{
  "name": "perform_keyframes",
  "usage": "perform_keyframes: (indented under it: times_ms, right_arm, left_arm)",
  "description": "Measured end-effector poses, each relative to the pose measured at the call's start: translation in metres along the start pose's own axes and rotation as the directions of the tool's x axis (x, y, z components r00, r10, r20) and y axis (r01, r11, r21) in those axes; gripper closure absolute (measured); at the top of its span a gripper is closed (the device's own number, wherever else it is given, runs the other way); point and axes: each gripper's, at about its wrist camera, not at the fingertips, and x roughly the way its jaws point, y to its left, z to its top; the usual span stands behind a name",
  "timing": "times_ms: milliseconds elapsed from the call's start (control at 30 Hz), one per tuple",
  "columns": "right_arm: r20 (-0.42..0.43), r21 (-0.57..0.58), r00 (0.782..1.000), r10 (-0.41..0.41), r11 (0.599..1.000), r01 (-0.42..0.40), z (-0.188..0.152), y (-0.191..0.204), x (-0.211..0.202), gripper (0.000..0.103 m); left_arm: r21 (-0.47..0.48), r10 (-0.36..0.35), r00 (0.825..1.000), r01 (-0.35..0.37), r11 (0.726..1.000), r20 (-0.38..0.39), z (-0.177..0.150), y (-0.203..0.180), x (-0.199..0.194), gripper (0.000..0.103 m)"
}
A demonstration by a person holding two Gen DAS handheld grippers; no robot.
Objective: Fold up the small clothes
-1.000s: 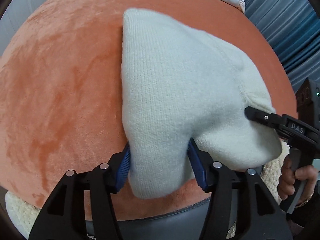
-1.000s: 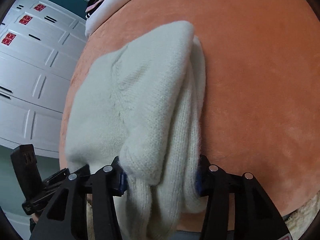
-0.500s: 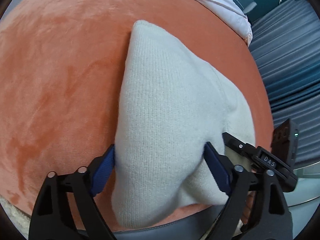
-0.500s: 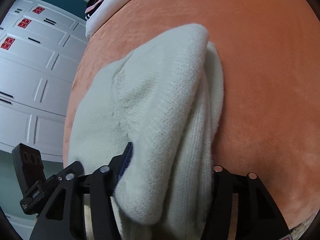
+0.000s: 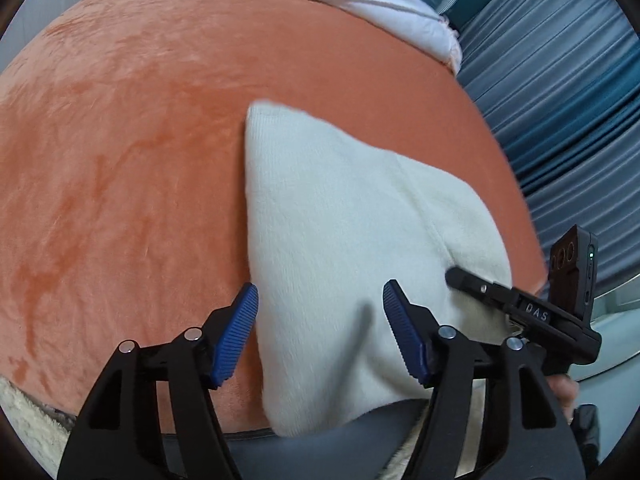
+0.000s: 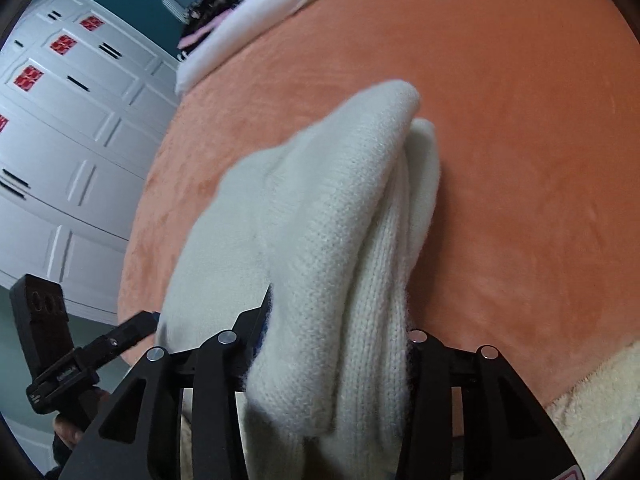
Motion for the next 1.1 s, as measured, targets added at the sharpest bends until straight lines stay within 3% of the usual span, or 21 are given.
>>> perform_keyframes:
  times_ms: [33, 100, 167, 267, 400, 567, 633, 733, 767, 800, 833, 933, 1100]
  right_arm:
    - [-0.033, 0.014, 0.999, -0.011, 1.000, 0.011, -0.006, -0.010, 0.009, 0.058]
    - [-0.021, 0.057, 1.000, 0.019, 0.998, -0.017, -0.008, -0.020, 0.012, 0.050]
    - [-0.014, 0.103, 0.998, 0.056, 0.993, -0.054, -0.003, -0.025, 0.015, 0.046]
    - [-0.037, 0.139, 0.998, 0.058, 0.989, -0.052, 0.008, -0.028, 0.027, 0.037]
    - [-0.052, 0.147, 0.998, 0.017, 0.989, -0.009, 0.014, -0.024, 0.024, 0.036]
    - [0.090, 0.065, 0.989, -0.121, 0.991, 0.115, -0.013, -0.019, -0.039, 0.033]
    - [0.089, 0.014, 0.991, -0.104, 0.995, 0.103, -0.027, -0.013, -0.053, 0.033]
    - [0.013, -0.015, 0.999, -0.051, 0.999, 0.051, -0.048, -0.005, -0.048, 0.033]
    - [-0.003, -0.018, 0.999, -0.038, 0.999, 0.038, -0.053, -0.002, -0.041, 0.041]
    - [-0.013, -0.025, 0.999, -0.032, 0.999, 0.032, -0.057, 0.002, -0.034, 0.074]
    - [-0.024, -0.051, 0.998, -0.053, 0.997, 0.052, -0.058, 0.011, -0.028, 0.089]
    - [0.001, -0.182, 1.000, -0.027, 0.983, 0.026, -0.048, 0.061, -0.026, 0.092]
    - [0.064, -0.392, 0.985, 0.158, 0.912, -0.120, -0.018, 0.173, -0.057, 0.093]
  left_arm:
    - [-0.012, 0.010, 1.000, -0.010, 1.000, -0.019, 0.000, 0.002, 0.007, 0.039]
    - [-0.057, 0.008, 1.000, -0.010, 0.998, -0.030, 0.003, 0.007, 0.012, 0.021]
    - [-0.082, 0.021, 0.999, -0.024, 0.996, -0.032, 0.008, 0.010, 0.019, 0.014]
    - [-0.137, 0.002, 0.999, -0.008, 0.991, -0.043, 0.015, 0.016, 0.032, 0.011]
    - [-0.181, 0.014, 0.999, -0.022, 0.983, -0.045, 0.017, 0.015, 0.031, 0.012]
    - [-0.076, 0.052, 0.998, -0.049, 0.996, 0.041, 0.002, 0.001, -0.011, 0.011]
    - [-0.071, 0.056, 0.997, -0.053, 0.996, 0.044, -0.007, 0.002, -0.021, 0.010]
    - [-0.101, 0.054, 0.998, -0.050, 0.994, 0.035, -0.024, 0.010, -0.033, 0.010]
    - [-0.113, 0.058, 0.998, -0.053, 0.992, 0.036, -0.027, 0.010, -0.035, 0.010]
    - [-0.126, 0.064, 0.997, -0.059, 0.990, 0.042, -0.031, 0.014, -0.039, 0.010]
    - [-0.135, 0.072, 0.996, -0.065, 0.989, 0.051, -0.035, 0.017, -0.044, 0.010]
    - [-0.161, 0.108, 0.990, -0.093, 0.983, 0.092, -0.042, 0.029, -0.062, 0.010]
    - [-0.268, 0.163, 0.967, -0.108, 0.957, 0.196, -0.049, 0.062, -0.105, 0.010]
